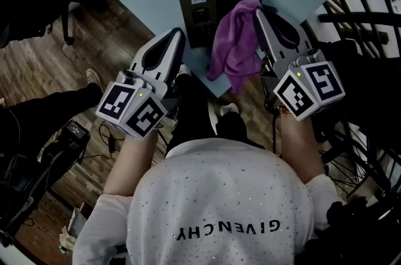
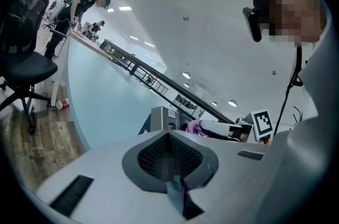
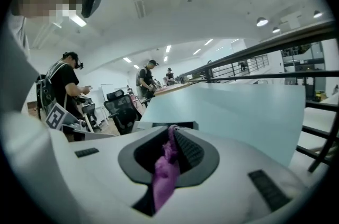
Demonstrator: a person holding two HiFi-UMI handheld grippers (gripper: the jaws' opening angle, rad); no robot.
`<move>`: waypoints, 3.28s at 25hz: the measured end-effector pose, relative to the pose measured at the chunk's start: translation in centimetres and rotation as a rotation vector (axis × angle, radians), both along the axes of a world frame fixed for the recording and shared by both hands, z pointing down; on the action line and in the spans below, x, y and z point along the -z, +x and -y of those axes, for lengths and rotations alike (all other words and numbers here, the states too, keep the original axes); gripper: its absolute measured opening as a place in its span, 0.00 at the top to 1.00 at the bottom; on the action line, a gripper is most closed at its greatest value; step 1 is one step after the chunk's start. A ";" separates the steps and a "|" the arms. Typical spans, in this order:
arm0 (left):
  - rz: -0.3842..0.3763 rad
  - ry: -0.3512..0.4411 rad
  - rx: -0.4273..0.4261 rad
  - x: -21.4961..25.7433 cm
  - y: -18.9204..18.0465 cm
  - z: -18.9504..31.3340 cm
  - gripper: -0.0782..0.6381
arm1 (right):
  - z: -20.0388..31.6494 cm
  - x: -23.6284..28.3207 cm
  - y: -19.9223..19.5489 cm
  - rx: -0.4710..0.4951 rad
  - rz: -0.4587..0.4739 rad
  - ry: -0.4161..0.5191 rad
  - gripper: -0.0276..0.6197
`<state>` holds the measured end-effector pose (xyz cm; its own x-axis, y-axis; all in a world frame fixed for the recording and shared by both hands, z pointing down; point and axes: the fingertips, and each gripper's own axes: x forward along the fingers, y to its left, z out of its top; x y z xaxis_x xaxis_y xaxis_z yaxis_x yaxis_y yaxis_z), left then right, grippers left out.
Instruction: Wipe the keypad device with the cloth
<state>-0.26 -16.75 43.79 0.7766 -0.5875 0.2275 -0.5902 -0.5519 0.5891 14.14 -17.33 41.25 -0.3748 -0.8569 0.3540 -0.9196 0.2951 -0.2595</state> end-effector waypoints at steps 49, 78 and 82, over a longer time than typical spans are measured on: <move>-0.004 -0.052 -0.049 -0.3 0.2 -3.4 0.89 | -2.1 -4.0 4.6 -0.144 0.032 -0.089 0.91; -0.035 -0.051 0.071 0.2 -3.8 -2.9 0.89 | -2.2 -3.6 -11.6 0.282 0.011 -0.075 0.91; -0.040 -0.047 0.064 0.5 -3.2 -2.8 0.89 | -2.1 -3.7 -10.1 0.257 0.007 -0.074 0.91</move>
